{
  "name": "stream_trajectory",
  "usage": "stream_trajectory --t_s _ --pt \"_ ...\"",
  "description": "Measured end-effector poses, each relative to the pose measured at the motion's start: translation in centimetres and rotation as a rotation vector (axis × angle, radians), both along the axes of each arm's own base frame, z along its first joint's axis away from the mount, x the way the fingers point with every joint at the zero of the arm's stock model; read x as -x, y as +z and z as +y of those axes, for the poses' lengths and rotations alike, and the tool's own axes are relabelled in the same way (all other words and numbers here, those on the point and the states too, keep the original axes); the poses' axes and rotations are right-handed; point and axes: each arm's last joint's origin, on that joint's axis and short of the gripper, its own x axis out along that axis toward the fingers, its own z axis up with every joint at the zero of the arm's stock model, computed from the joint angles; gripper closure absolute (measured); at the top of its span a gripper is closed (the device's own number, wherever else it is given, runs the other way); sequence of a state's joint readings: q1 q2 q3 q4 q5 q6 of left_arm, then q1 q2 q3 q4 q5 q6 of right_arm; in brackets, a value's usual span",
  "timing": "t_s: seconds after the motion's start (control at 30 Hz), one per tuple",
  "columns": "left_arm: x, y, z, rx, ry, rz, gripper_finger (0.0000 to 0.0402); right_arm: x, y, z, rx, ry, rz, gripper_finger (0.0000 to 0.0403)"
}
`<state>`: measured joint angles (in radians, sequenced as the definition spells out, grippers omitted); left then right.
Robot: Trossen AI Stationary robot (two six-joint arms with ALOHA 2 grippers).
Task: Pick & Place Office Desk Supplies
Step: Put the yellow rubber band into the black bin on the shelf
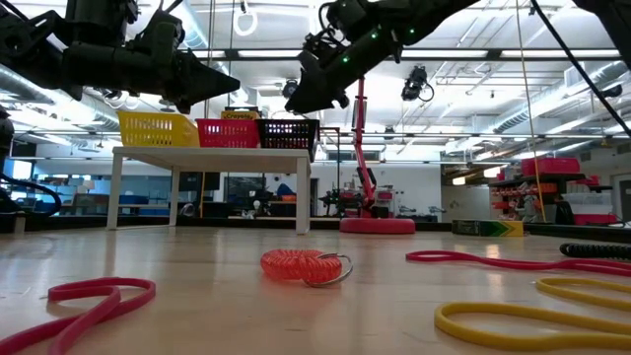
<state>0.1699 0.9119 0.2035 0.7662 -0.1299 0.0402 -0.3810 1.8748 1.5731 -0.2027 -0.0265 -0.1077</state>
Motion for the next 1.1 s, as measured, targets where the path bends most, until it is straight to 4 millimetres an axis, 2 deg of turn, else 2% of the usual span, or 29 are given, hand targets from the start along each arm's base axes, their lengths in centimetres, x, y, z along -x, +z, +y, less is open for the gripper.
stream_trajectory --t_s 0.13,0.23,0.4,0.6,0.8,0.97,1.1 --pt "0.0 0.0 0.0 0.019 -0.001 -0.006 0.0385 0.0 0.0 -0.1 -0.022 -0.032 -0.006 0.018" --pt "0.0 0.0 0.0 0.028 -0.002 -0.009 0.0385 0.0 0.1 -0.3 -0.126 -0.066 -0.061 0.0155" --pt "0.0 0.0 0.0 0.057 -0.004 -0.019 0.0385 0.5 0.5 -1.7 -0.442 -0.122 -0.194 0.0131" --pt "0.0 0.0 0.0 0.098 -0.006 -0.031 0.0385 1.3 0.8 -3.4 -0.548 -0.224 -0.259 0.0116" --pt "0.0 0.0 0.0 0.089 -0.005 -0.031 0.0385 1.5 0.3 -3.3 -0.459 -0.269 -0.183 0.0126" --pt "0.0 0.1 0.0 0.088 -0.003 -0.037 0.0385 2.1 -0.3 -3.0 -0.425 -0.283 -0.04 0.0169" --pt "0.0 0.1 0.0 0.089 -0.003 -0.037 0.0385 1.6 0.7 -1.7 -0.296 -0.271 0.019 0.0202"
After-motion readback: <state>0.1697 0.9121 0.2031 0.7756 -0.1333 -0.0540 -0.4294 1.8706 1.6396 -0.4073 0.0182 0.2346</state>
